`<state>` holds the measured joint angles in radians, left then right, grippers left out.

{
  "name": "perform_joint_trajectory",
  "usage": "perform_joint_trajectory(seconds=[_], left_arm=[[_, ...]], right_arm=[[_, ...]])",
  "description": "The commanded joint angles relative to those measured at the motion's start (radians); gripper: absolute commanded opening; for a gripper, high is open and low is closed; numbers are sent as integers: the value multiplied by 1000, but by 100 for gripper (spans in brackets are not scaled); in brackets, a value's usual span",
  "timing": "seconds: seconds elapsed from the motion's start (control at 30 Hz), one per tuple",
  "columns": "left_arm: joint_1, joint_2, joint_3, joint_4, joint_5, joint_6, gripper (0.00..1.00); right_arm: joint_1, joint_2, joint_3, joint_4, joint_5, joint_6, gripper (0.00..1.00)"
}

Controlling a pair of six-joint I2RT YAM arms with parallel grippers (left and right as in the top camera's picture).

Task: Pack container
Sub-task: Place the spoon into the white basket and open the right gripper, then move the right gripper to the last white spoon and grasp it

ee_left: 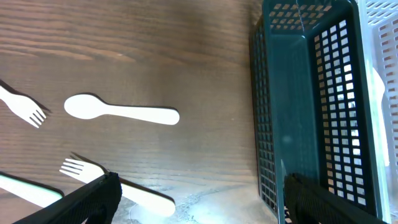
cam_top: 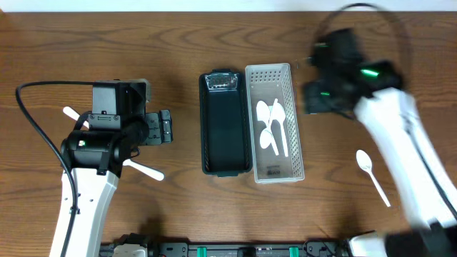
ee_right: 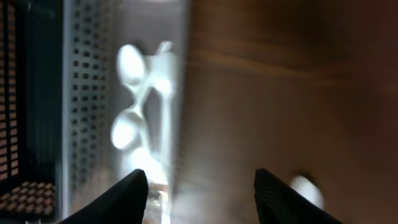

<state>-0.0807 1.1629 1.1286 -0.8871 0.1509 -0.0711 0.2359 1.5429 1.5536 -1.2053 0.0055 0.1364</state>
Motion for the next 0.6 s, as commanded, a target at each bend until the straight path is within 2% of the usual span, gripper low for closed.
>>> perform_joint_trajectory(seconds=[0.0, 0.23, 0.43, 0.5, 0.57], left_arm=[[-4, 0, 22, -2, -5, 7, 87], [-4, 0, 22, -2, -5, 7, 87], [-4, 0, 22, -2, -5, 7, 87], [-4, 0, 22, -2, -5, 7, 87], [-4, 0, 22, -2, -5, 7, 87]], right_arm=[[-68, -115, 15, -97, 20, -22, 59], [-132, -263, -56, -311, 21, 18, 58], [-148, -467, -282, -311, 21, 106, 61], [-181, -533, -359, -277, 21, 114, 69], [-230, -582, -423, -215, 21, 113, 83]])
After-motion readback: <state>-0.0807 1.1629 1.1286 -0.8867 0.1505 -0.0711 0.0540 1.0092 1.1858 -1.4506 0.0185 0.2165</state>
